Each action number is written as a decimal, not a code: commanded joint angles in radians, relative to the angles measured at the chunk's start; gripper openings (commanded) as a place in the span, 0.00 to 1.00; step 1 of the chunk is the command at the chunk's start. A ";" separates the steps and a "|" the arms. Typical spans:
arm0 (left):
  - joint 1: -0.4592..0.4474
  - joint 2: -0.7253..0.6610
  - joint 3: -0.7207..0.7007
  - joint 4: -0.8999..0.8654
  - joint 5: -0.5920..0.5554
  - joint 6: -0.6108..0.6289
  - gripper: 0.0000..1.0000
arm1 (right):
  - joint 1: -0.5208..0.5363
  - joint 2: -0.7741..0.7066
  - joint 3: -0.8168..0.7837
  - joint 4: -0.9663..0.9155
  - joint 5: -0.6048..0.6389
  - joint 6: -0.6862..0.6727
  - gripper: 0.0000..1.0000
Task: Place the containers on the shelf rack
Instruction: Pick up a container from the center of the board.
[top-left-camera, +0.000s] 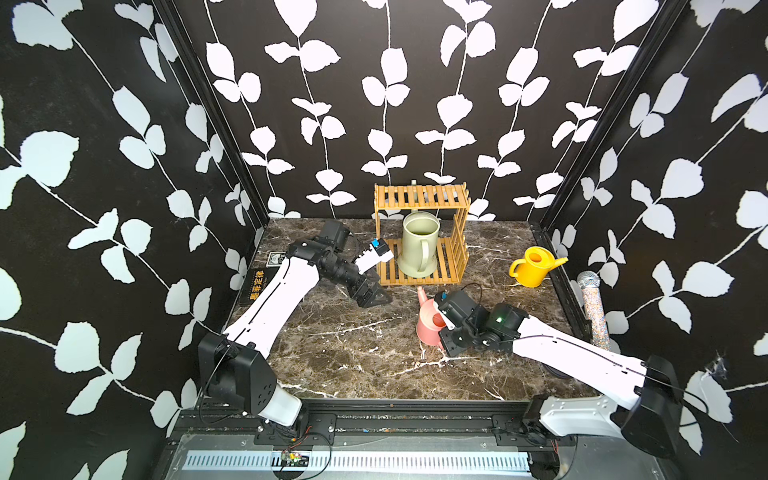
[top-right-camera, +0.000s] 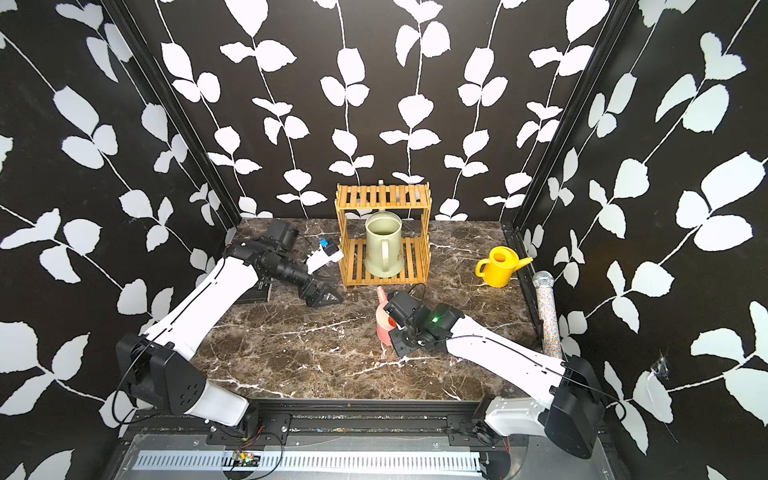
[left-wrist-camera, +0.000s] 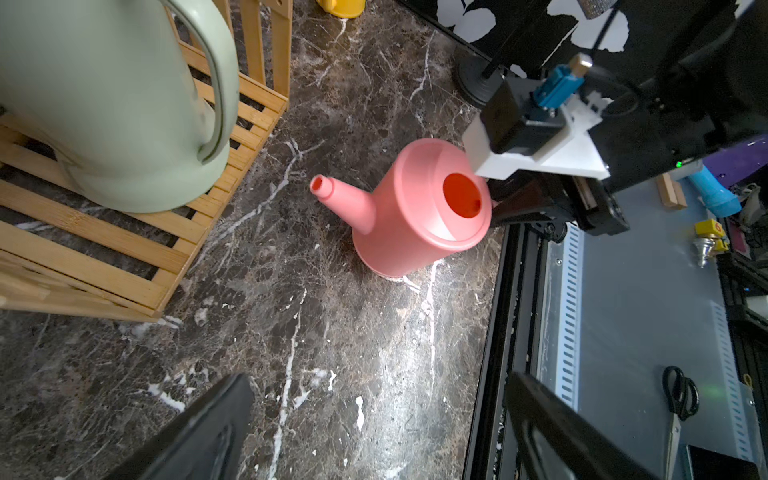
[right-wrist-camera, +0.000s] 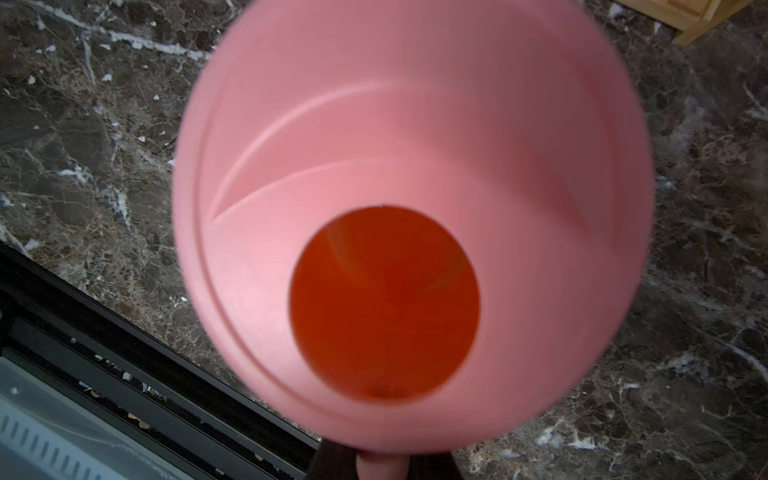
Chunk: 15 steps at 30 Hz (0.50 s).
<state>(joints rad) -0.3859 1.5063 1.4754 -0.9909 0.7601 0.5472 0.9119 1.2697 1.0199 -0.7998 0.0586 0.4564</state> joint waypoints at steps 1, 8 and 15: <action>-0.005 -0.001 0.063 0.009 -0.010 -0.035 0.99 | 0.003 0.001 0.068 -0.053 0.051 -0.027 0.00; -0.005 0.030 0.197 0.013 -0.066 -0.089 0.98 | -0.041 0.000 0.219 -0.147 0.062 -0.045 0.00; -0.001 0.050 0.327 0.035 -0.215 -0.166 0.98 | -0.071 0.097 0.500 -0.297 0.101 -0.066 0.00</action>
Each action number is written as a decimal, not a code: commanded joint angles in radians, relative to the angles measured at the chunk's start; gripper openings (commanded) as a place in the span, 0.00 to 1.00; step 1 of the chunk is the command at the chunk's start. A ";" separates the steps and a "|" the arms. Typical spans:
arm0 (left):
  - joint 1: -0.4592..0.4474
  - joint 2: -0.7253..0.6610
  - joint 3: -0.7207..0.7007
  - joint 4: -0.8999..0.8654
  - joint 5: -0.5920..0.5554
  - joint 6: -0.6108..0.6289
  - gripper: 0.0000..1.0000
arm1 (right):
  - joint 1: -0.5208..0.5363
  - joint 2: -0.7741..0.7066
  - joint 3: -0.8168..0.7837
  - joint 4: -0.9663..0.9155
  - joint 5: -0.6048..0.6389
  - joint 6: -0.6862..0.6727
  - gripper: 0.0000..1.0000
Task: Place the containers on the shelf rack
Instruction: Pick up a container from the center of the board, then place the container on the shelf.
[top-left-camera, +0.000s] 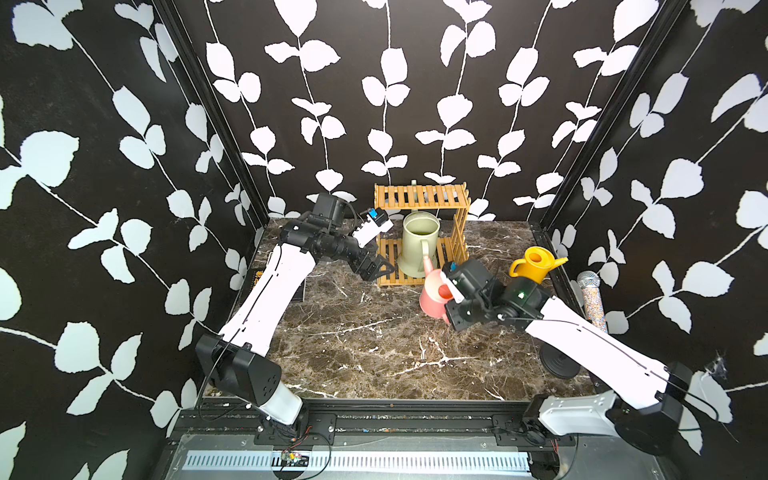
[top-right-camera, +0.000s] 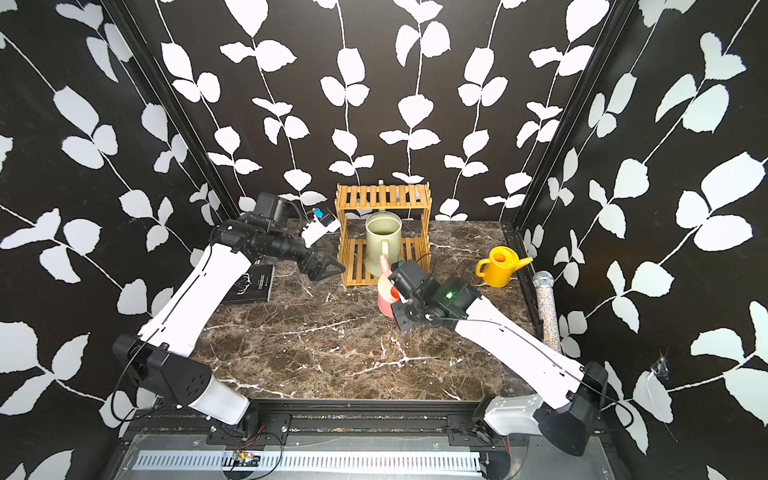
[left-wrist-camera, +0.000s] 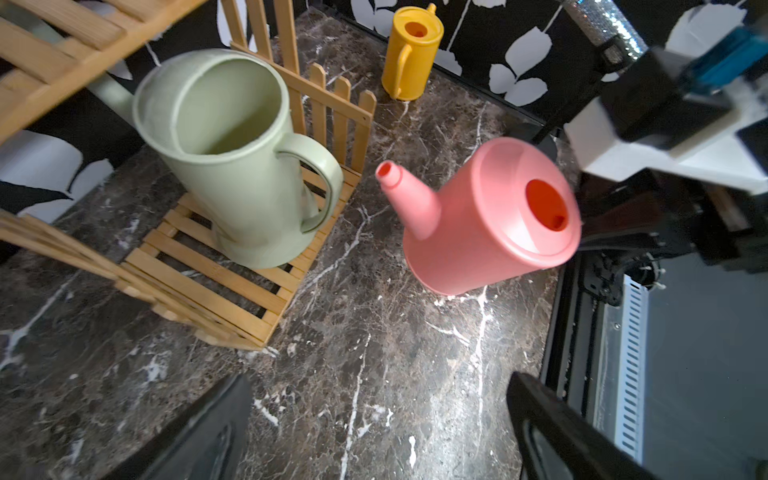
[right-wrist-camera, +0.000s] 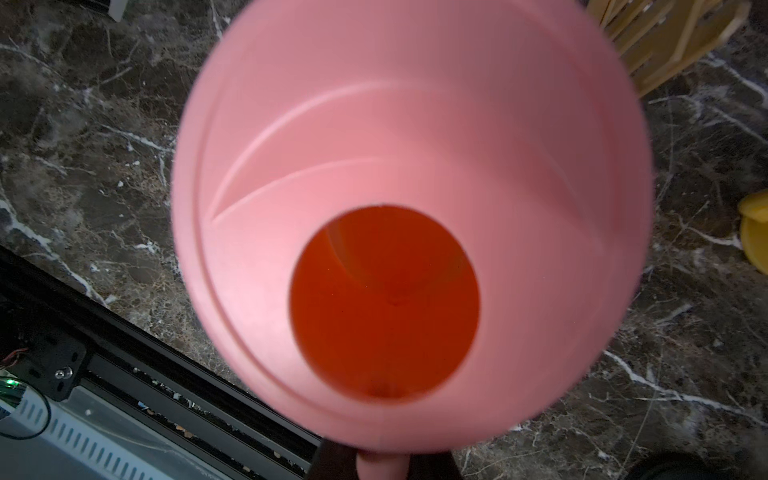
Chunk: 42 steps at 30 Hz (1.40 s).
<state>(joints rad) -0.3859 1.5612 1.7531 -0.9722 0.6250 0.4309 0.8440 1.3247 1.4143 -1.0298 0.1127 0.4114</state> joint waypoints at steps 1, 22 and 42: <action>0.002 -0.002 0.065 0.019 -0.101 -0.061 0.98 | -0.004 0.063 0.161 -0.084 0.054 -0.024 0.00; 0.086 -0.053 0.078 0.075 -0.349 -0.146 0.99 | -0.126 0.781 1.371 -0.281 0.047 -0.056 0.00; 0.113 -0.025 0.084 0.097 -0.286 -0.145 0.98 | -0.196 0.892 1.334 0.102 0.039 -0.033 0.00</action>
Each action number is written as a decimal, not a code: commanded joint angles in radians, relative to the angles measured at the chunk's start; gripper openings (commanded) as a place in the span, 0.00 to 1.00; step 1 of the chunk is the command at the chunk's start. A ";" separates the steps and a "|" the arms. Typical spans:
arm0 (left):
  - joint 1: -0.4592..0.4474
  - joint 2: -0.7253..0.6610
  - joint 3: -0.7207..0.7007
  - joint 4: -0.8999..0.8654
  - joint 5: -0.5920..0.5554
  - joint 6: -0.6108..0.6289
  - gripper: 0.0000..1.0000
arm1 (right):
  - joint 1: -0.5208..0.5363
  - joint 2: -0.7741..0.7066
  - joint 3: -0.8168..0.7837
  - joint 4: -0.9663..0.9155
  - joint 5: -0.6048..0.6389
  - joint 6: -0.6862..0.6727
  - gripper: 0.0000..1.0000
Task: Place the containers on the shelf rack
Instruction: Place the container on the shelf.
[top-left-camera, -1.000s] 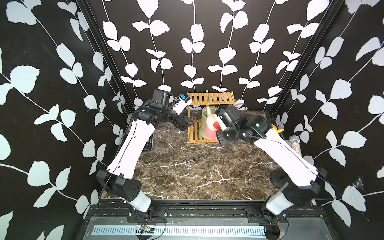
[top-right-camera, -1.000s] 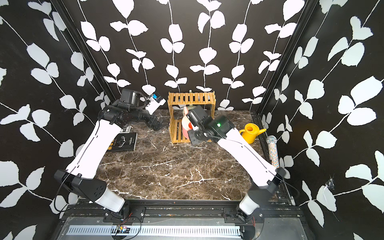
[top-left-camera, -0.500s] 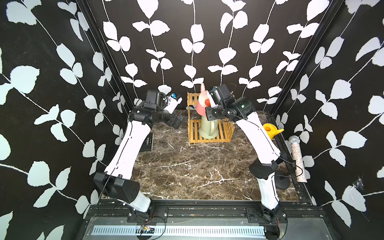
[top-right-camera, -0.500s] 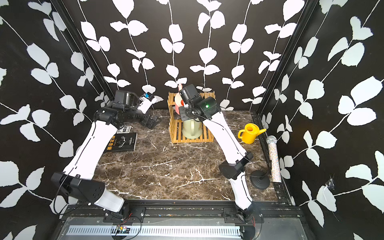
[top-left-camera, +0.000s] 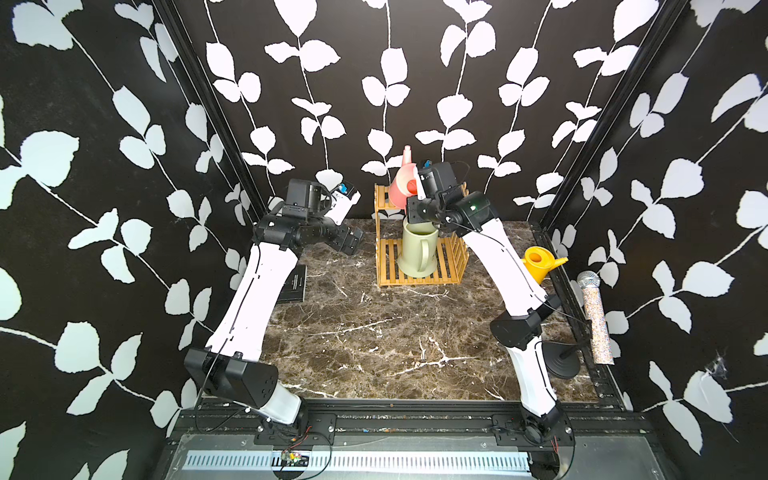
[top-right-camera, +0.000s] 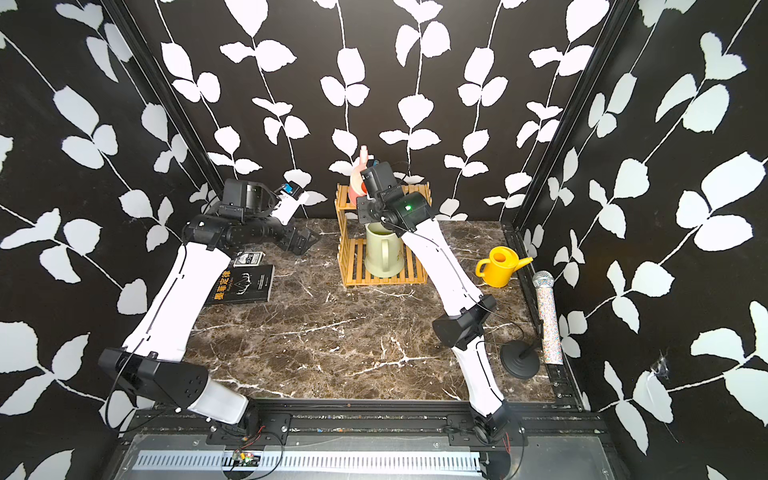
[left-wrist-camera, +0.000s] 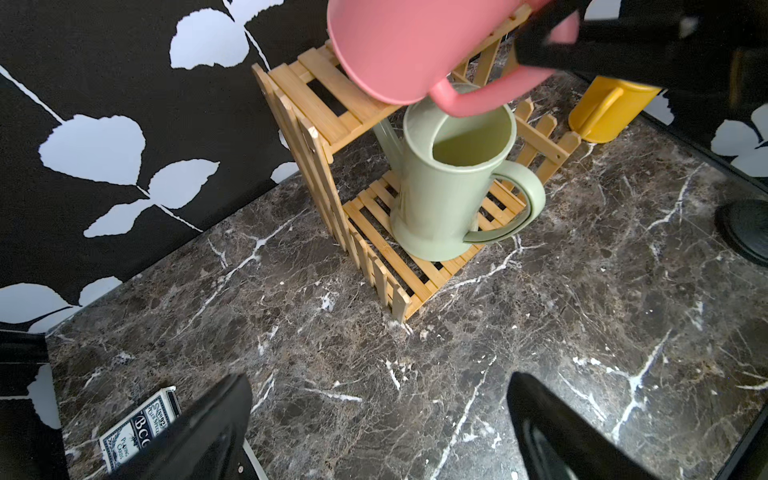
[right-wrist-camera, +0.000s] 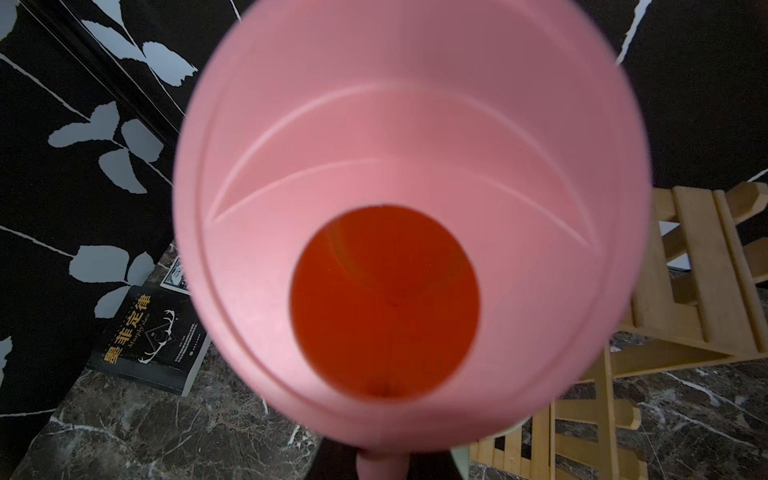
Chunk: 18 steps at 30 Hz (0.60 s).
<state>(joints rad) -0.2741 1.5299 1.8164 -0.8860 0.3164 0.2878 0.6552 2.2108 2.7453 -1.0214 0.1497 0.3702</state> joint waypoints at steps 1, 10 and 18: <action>0.001 0.008 0.019 0.011 0.024 -0.004 0.99 | -0.007 0.009 0.003 0.098 0.003 0.007 0.00; 0.001 0.001 -0.010 0.016 0.041 -0.017 0.98 | -0.013 0.034 0.003 0.124 0.000 0.006 0.11; 0.001 -0.004 -0.019 0.020 0.051 -0.027 0.99 | -0.020 0.045 0.002 0.149 -0.005 0.004 0.22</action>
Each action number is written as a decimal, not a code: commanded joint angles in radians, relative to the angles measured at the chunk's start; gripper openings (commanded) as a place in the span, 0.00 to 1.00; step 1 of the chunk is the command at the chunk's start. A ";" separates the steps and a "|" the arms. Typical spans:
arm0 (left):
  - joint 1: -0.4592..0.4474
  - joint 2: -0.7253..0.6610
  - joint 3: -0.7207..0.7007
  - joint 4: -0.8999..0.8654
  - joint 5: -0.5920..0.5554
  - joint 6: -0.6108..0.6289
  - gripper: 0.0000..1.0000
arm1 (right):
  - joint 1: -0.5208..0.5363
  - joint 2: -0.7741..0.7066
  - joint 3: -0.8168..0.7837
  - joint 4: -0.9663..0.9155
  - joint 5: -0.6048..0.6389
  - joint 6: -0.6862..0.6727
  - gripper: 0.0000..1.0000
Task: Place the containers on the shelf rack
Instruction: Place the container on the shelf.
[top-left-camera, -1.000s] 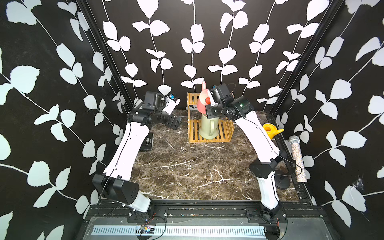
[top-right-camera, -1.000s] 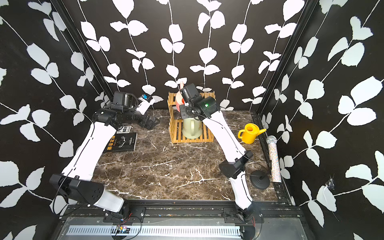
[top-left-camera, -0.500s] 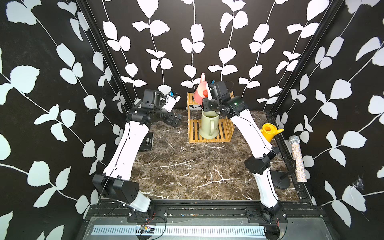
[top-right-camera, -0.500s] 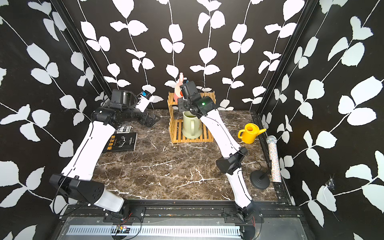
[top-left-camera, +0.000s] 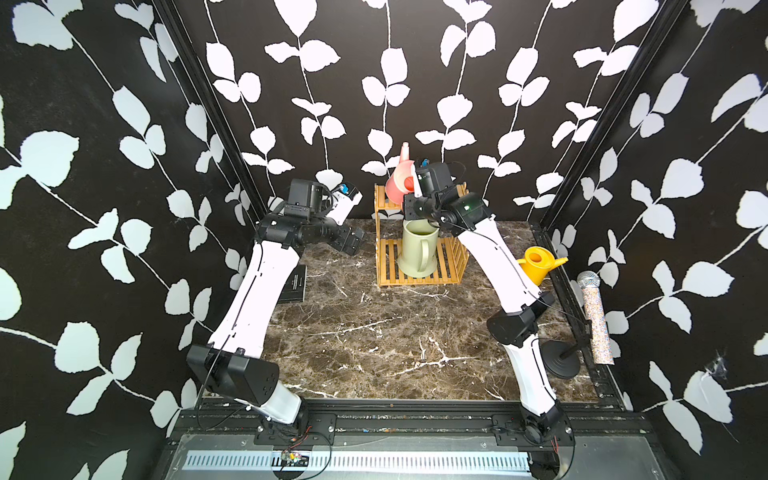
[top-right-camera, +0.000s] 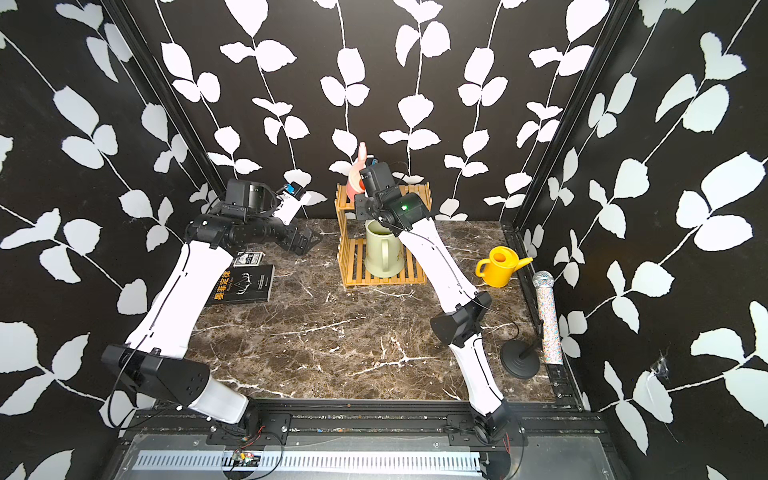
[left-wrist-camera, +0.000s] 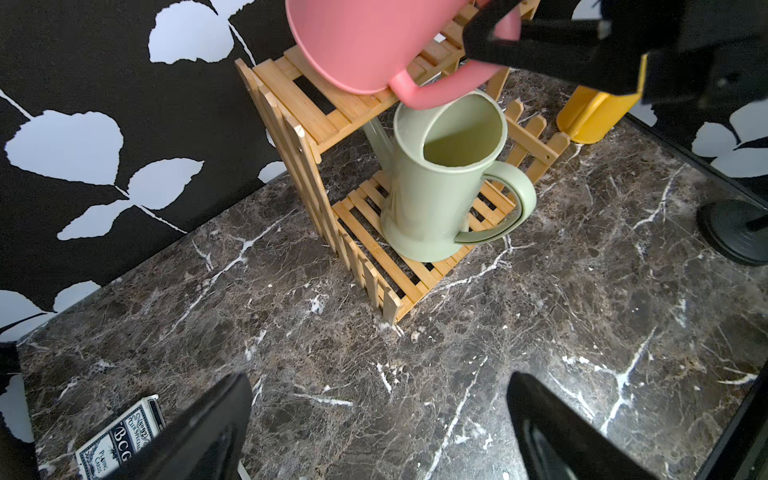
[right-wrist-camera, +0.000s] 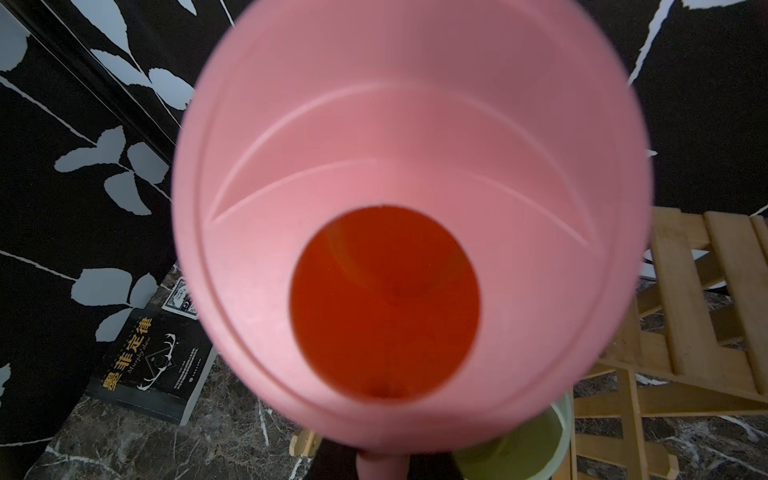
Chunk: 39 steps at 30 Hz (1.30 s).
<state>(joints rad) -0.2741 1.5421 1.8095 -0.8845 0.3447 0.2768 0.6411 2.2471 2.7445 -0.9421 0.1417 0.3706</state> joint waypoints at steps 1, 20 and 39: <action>0.001 -0.016 -0.012 0.020 0.024 -0.016 0.98 | -0.007 0.010 0.003 0.075 0.001 0.003 0.23; 0.001 -0.017 -0.020 0.023 0.028 -0.022 0.98 | -0.007 0.032 -0.001 0.137 -0.001 -0.007 0.10; 0.003 -0.030 -0.040 0.027 0.028 -0.030 0.98 | 0.008 -0.049 -0.186 0.332 0.088 -0.048 0.58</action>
<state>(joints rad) -0.2741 1.5421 1.7844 -0.8726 0.3592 0.2550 0.6426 2.2505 2.5866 -0.7136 0.1825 0.3473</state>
